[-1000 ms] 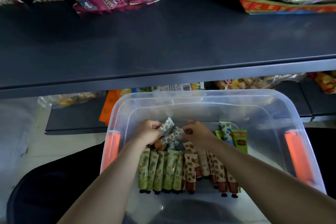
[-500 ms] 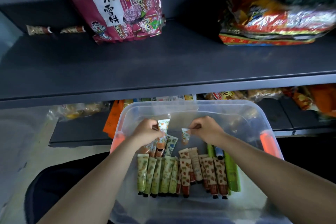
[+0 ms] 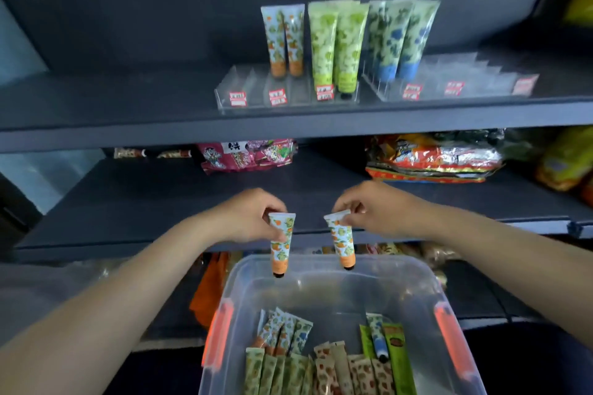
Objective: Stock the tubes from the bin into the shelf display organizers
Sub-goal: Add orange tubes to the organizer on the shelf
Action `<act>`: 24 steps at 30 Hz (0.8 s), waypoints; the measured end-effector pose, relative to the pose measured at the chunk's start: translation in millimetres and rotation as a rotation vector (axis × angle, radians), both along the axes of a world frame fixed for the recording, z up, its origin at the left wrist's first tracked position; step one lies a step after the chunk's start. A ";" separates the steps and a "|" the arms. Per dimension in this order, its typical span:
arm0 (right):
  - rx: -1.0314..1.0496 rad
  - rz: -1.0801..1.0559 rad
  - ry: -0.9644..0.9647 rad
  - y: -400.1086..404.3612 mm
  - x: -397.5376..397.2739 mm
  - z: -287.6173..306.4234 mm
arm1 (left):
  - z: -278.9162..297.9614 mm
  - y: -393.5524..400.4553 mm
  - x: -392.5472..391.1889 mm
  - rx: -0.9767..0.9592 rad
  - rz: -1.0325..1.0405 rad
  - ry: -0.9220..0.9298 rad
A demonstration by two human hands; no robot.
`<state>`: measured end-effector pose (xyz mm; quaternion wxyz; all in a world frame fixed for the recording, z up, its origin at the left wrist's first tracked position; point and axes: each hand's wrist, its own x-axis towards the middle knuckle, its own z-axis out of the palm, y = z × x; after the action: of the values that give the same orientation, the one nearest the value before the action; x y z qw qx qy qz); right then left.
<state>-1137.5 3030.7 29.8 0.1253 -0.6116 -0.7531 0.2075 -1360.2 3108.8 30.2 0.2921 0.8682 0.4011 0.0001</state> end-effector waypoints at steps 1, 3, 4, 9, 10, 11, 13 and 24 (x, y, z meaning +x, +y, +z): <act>0.034 0.007 -0.014 0.3 1.2 21.7 | 23.2 0.1 -1.3 0.040 -0.014 0.000; 0.102 0.005 -0.002 -0.2 2.9 64.8 | 68.1 0.4 -3.6 0.099 -0.026 -0.018; 0.142 -0.002 0.018 -0.8 3.4 85.4 | 89.9 0.5 -4.7 0.126 -0.031 -0.037; 0.354 -0.037 0.099 4.3 -0.8 175.6 | 180.9 6.7 -5.6 0.270 -0.017 -0.166; 0.383 -0.039 0.118 6.8 -2.7 191.1 | 194.6 10.5 -4.4 0.312 -0.005 -0.195; 0.405 -0.041 0.131 10.7 -4.9 204.9 | 206.9 15.3 -2.9 0.359 0.013 -0.222; 0.440 -0.049 0.139 21.0 -10.5 228.7 | 226.1 27.7 0.1 0.432 0.062 -0.271; 0.413 -0.245 0.053 118.7 -28.3 259.6 | 241.2 111.8 24.0 0.438 0.232 -0.311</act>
<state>-1165.8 3149.4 289.4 0.2918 -0.6542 -0.6961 0.0484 -1336.2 3220.6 271.4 0.1536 0.8486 0.4384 0.2533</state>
